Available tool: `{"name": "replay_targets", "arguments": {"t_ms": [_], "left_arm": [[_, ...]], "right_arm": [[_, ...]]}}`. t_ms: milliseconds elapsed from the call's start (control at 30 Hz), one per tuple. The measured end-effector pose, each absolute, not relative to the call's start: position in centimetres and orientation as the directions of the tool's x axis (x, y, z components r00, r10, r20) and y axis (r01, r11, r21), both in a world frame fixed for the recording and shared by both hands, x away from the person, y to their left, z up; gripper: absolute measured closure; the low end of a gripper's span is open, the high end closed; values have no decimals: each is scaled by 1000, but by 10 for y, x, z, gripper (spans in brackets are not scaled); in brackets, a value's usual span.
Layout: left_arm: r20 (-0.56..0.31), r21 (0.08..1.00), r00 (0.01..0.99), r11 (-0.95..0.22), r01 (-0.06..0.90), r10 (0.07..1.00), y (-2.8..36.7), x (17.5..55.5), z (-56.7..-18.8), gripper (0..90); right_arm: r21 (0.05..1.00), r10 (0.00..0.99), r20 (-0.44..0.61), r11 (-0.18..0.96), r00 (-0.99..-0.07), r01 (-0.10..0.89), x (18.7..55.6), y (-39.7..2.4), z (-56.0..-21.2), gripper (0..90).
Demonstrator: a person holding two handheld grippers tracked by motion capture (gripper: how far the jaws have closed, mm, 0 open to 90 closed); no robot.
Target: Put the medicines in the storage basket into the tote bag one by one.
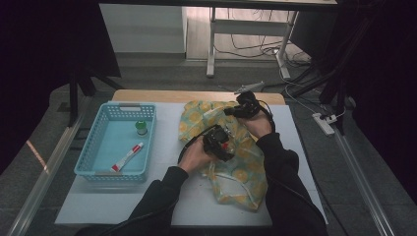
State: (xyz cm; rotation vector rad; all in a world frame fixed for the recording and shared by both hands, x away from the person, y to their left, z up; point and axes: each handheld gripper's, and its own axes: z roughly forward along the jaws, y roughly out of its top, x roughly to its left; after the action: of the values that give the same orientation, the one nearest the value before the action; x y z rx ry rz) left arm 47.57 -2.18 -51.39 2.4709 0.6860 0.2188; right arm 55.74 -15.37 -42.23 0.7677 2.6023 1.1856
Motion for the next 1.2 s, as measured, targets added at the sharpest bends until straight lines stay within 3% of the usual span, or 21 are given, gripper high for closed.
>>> {"name": "replay_targets", "arguments": {"t_ms": [367, 900, 1200], "left_arm": [[-4, 593, 848, -681, 430, 531, -19, 475, -516, 155], [-10, 680, 861, -628, 379, 509, -7, 450, -483, 43], [-80, 740, 858, -546, 392, 507, 15, 433, -461, 0]], "right_arm": [[743, 526, 48, 549, -849, 382, 558, -155, -424, 900], [743, 530, 49, 547, -847, 385, 558, -158, -424, 900], [741, 529, 52, 548, -847, 388, 557, -157, -425, 900]]}}
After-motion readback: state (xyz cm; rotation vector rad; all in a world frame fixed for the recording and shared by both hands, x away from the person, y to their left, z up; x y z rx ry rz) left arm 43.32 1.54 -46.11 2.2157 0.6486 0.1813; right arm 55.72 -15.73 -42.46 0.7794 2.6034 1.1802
